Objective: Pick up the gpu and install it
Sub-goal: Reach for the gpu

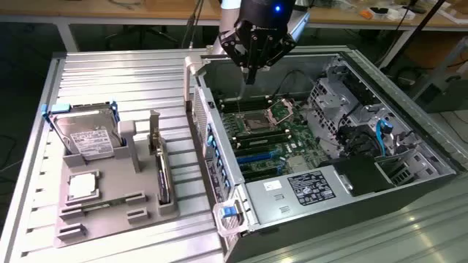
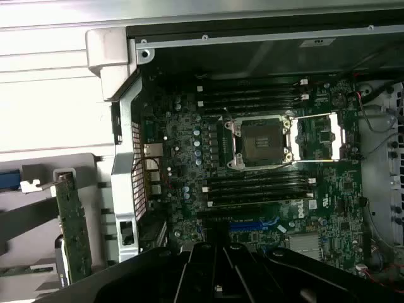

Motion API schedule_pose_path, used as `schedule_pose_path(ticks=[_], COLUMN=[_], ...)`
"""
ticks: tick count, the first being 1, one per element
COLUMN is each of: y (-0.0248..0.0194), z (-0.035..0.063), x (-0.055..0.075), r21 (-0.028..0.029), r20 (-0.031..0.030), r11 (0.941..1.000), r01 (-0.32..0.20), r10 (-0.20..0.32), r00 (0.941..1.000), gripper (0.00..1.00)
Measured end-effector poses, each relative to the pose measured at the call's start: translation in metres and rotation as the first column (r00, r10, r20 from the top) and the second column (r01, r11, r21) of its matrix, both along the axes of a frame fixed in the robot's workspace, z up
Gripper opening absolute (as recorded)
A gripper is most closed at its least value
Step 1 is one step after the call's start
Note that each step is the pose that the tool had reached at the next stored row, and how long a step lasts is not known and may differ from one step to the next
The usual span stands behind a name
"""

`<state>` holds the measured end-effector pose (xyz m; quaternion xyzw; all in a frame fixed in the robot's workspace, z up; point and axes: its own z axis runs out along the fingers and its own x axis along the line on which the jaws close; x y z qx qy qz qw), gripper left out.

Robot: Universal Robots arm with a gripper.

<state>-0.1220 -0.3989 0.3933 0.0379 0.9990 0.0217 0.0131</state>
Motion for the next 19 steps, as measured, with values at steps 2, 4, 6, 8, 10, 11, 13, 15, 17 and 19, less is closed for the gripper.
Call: schedule_pose_path(ticks=[2,4,6,8,10,11,13,15,17,19], y=[0.0,0.0,0.0,0.0,0.0,0.0,0.0,-0.0002,-0.0004,-0.0007], z=[-0.0001,-0.0001,-0.0001,-0.0001,-0.0001,-0.0001,-0.0001,-0.0001,-0.0001,-0.0002], x=[-0.0001,-0.0003,-0.0003,-0.0003,-0.0003,-0.0003,-0.0003,-0.0012,-0.0031,-0.0076], r21=[0.0,0.0,0.0,-0.0001,0.0,0.0,0.0,0.0001,0.0,0.0], r20=[-0.0006,-0.0007,-0.0007,-0.0007,-0.0007,-0.0007,-0.0007,-0.0007,-0.0007,-0.0007], r11=[1.0,1.0,1.0,1.0,1.0,1.0,1.0,1.0,1.0,1.0], r01=[0.0,0.0,0.0,0.0,0.0,0.0,0.0,0.0,0.0,0.0], r10=[0.0,0.0,0.0,0.0,0.0,0.0,0.0,0.0,0.0,0.0], r00=[1.0,1.0,1.0,1.0,1.0,1.0,1.0,1.0,1.0,1.0], gripper=[0.11,0.11,0.11,0.11,0.11,0.11,0.11,0.11,0.11,0.11])
